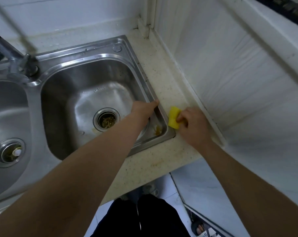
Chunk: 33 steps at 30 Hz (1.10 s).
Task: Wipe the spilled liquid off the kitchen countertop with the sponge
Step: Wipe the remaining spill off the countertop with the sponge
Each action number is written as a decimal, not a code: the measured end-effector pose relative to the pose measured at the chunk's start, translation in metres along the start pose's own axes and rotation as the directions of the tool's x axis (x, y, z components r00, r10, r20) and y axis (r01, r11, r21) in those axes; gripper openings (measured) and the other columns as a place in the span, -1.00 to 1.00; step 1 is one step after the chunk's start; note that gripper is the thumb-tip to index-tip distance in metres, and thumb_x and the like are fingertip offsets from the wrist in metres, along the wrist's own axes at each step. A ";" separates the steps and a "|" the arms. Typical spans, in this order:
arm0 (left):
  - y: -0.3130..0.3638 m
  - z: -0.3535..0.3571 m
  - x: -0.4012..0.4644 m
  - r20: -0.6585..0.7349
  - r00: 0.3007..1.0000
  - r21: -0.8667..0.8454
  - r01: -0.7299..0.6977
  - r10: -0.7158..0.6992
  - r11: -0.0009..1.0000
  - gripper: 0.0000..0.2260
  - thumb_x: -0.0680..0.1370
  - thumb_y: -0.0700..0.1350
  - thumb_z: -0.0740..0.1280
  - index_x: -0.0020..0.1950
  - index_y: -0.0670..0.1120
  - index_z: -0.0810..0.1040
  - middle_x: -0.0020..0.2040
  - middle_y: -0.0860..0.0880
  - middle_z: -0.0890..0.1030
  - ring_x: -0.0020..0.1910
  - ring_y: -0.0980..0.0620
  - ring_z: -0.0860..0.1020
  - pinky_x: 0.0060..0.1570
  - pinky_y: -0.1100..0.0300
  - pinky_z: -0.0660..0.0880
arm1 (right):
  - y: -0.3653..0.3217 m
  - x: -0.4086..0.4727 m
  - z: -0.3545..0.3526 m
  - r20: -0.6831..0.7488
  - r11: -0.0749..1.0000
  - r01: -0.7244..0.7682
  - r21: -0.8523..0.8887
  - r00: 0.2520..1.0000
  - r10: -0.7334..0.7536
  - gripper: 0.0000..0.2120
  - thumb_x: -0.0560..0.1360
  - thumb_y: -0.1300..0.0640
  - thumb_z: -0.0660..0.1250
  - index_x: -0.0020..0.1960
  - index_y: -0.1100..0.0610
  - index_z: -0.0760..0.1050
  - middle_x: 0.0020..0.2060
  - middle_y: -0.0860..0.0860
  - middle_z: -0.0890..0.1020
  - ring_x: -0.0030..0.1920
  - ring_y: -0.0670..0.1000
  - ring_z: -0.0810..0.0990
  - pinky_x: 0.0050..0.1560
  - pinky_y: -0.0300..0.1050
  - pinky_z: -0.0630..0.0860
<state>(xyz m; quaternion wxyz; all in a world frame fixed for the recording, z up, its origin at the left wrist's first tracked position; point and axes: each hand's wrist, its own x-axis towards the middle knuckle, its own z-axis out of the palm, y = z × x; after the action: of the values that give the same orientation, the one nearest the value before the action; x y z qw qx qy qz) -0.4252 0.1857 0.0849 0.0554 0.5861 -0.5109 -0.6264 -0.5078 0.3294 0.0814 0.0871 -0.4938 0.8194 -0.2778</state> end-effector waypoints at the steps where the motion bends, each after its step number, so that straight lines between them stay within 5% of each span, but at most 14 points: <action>1: -0.001 0.001 -0.003 0.002 1.000 0.025 -0.002 0.002 1.000 -0.46 0.46 0.03 0.43 0.28 -0.29 0.43 0.18 -0.20 0.53 0.04 -0.11 0.54 -0.02 0.18 0.48 | 0.002 -0.001 -0.003 0.031 1.000 0.019 0.013 0.999 -0.019 -0.79 0.30 0.25 0.13 -0.24 0.28 0.53 -0.29 0.17 0.54 -0.25 0.12 0.49 -0.28 -0.20 0.30; 4: -0.004 0.000 -0.010 0.002 1.000 0.094 -0.020 0.020 0.995 -0.44 0.48 0.04 0.41 0.31 -0.30 0.41 0.22 -0.22 0.53 0.13 -0.14 0.55 -0.03 0.17 0.48 | 0.007 -0.004 -0.006 0.054 1.000 -0.014 -0.009 0.998 0.014 -0.72 0.31 0.25 0.07 -0.16 0.29 0.53 -0.19 0.20 0.55 -0.16 0.13 0.50 -0.17 -0.16 0.35; 9: -0.012 -0.002 -0.022 0.051 0.994 0.219 -0.103 0.094 0.970 -0.52 0.50 0.02 0.40 0.23 -0.32 0.48 0.20 -0.21 0.55 0.15 -0.12 0.54 -0.09 0.24 0.42 | -0.010 -0.055 0.018 -0.177 0.990 -0.139 -0.028 0.975 0.132 -0.68 0.24 0.15 0.00 -0.29 0.26 0.48 -0.32 0.15 0.50 -0.31 0.05 0.38 -0.34 -0.14 0.27; 17: -0.022 -0.008 -0.044 0.078 0.989 0.301 -0.140 0.122 0.943 -0.46 0.48 0.06 0.40 0.32 -0.25 0.44 0.30 -0.16 0.50 0.26 -0.13 0.48 0.09 0.17 0.41 | -0.012 -0.065 0.002 -0.195 0.948 -0.286 -0.136 0.946 0.258 -0.61 0.31 0.17 0.07 -0.01 0.29 0.54 -0.08 0.27 0.55 -0.07 0.28 0.50 -0.09 0.06 0.44; 20: -0.029 -0.006 -0.054 0.048 0.983 0.344 -0.184 0.179 0.921 -0.47 0.48 0.05 0.42 0.33 -0.23 0.45 0.29 -0.15 0.50 0.25 -0.12 0.48 0.20 0.12 0.42 | -0.026 -0.072 0.007 -0.108 0.969 -0.203 -0.138 0.976 0.189 -0.62 0.28 0.18 0.14 0.01 0.28 0.56 -0.10 0.26 0.55 -0.13 0.27 0.51 -0.14 0.05 0.47; 23: -0.037 -0.007 -0.065 0.040 0.969 0.399 -0.239 0.243 0.886 -0.82 0.47 -0.01 0.43 -0.21 -0.06 0.51 -0.24 -0.02 0.50 -0.24 0.02 0.50 -0.22 0.26 0.43 | -0.007 -0.079 -0.005 -0.105 0.970 -0.146 -0.195 0.986 0.127 -0.60 0.36 0.18 0.11 0.10 0.24 0.56 -0.05 0.26 0.57 -0.06 0.29 0.53 -0.05 0.06 0.48; 25: -0.050 -0.011 -0.073 0.034 0.963 0.426 -0.256 0.268 0.868 -0.69 0.46 -0.05 0.41 -0.36 -0.03 0.33 -0.35 0.00 0.34 -0.29 0.04 0.38 -0.30 0.26 0.28 | -0.003 -0.083 -0.009 -0.178 0.945 -0.245 -0.216 0.962 0.209 -0.63 0.40 0.22 0.15 0.16 0.23 0.53 0.05 0.27 0.54 0.04 0.30 0.49 0.04 0.07 0.44; 27: -0.063 -0.018 -0.080 -0.042 0.945 0.464 -0.268 0.324 0.844 -0.79 0.45 -0.06 0.43 -0.31 -0.08 0.48 -0.25 -0.04 0.45 -0.19 0.04 0.44 -0.21 0.23 0.36 | -0.025 -0.087 0.004 -0.149 0.937 -0.283 -0.204 0.955 0.256 -0.68 0.44 0.25 0.20 0.17 0.21 0.52 0.13 0.23 0.50 0.09 0.26 0.45 0.07 0.05 0.38; 30: -0.077 -0.024 -0.088 -0.122 0.918 0.502 -0.270 0.377 0.822 -0.81 0.45 -0.03 0.45 -0.11 -0.15 0.65 -0.15 -0.06 0.55 -0.08 0.01 0.54 -0.06 0.18 0.45 | -0.050 -0.101 0.023 -0.031 0.996 -0.075 -0.043 0.997 0.074 -0.69 0.41 0.26 0.22 0.12 0.23 0.54 0.07 0.22 0.51 0.00 0.25 0.45 -0.01 0.04 0.37; 33: -0.085 -0.026 -0.092 -0.138 0.899 0.521 -0.292 0.417 0.802 -0.71 0.45 -0.06 0.45 0.12 -0.16 0.64 0.07 -0.08 0.65 0.12 -0.02 0.57 0.13 0.18 0.47 | -0.027 -0.095 0.009 0.013 0.990 -0.043 -0.133 0.999 0.045 -0.68 0.47 0.23 0.21 0.21 0.17 0.50 0.13 0.19 0.49 0.06 0.23 0.44 0.04 0.05 0.37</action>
<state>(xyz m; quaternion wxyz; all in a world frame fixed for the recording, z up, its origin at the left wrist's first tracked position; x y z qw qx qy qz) -0.3316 0.2723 0.0923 0.0853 0.5469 -0.7423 -0.3776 -0.4364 0.3977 0.0760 0.0669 -0.4824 0.8461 -0.2169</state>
